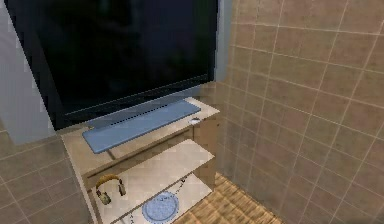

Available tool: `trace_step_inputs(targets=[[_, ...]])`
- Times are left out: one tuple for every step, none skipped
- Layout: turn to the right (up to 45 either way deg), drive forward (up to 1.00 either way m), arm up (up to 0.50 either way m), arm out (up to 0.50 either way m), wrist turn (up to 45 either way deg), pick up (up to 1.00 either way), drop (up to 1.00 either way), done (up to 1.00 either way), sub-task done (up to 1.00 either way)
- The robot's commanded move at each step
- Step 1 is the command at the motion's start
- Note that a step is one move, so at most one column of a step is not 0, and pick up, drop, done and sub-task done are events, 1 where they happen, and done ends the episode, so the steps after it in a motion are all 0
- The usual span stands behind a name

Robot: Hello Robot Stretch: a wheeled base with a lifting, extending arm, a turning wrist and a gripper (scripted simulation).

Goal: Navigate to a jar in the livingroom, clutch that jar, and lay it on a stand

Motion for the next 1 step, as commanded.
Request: trace_step_inputs(targets=[[0.0, 0.0, 0.36, 0.0, 0.0, 0.0, 0.0, 0.0, 0.0]])
